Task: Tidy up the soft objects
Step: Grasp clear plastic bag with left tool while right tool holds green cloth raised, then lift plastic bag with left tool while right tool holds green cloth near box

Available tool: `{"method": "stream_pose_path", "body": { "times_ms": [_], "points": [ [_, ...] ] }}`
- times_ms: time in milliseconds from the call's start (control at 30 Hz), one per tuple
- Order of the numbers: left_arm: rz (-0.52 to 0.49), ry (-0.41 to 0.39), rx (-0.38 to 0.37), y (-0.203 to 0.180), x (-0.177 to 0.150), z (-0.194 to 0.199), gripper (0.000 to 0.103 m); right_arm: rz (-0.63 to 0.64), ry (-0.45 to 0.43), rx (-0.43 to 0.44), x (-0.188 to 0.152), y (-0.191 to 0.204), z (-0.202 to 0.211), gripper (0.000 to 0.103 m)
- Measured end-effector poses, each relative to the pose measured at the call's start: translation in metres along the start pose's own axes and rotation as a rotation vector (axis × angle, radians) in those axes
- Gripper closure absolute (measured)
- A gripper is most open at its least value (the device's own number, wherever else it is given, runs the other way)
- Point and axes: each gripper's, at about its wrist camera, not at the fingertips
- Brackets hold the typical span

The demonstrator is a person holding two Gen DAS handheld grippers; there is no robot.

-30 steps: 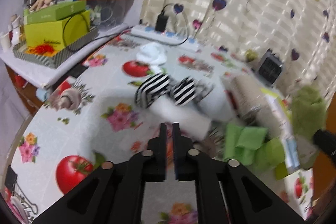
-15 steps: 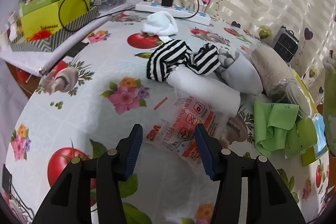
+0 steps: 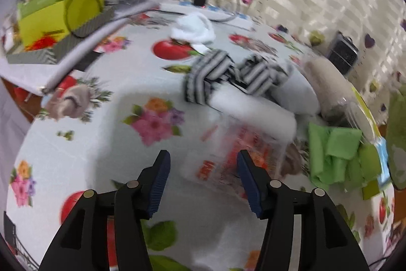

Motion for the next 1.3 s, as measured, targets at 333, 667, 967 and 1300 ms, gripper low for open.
{"method": "stream_pose_path", "body": {
  "times_ms": [333,667,967,1300],
  "points": [
    [-0.053,0.009,-0.039,-0.022,-0.005,-0.005,0.084,-0.001,0.004,-0.002,0.001,-0.002,0.000,0.080],
    [-0.045,-0.037,-0.058,-0.029,-0.012,0.012,0.094,-0.010,-0.010,-0.009,0.000,-0.007,0.005,0.080],
    [-0.056,-0.112,-0.061,-0.045,-0.010,0.048,0.094,-0.017,-0.043,-0.025,-0.002,-0.010,0.021,0.080],
    [-0.127,-0.167,-0.097,-0.086,0.004,0.070,0.094,-0.048,-0.060,-0.061,-0.007,-0.026,0.034,0.080]
  ]
}}
Point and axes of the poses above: each gripper's, at about its wrist camera, not at the fingertips, and z roughly against the way its jaws point, y to its left, x to its top, and after that the axes turned 10 degrees about -x, right-handed
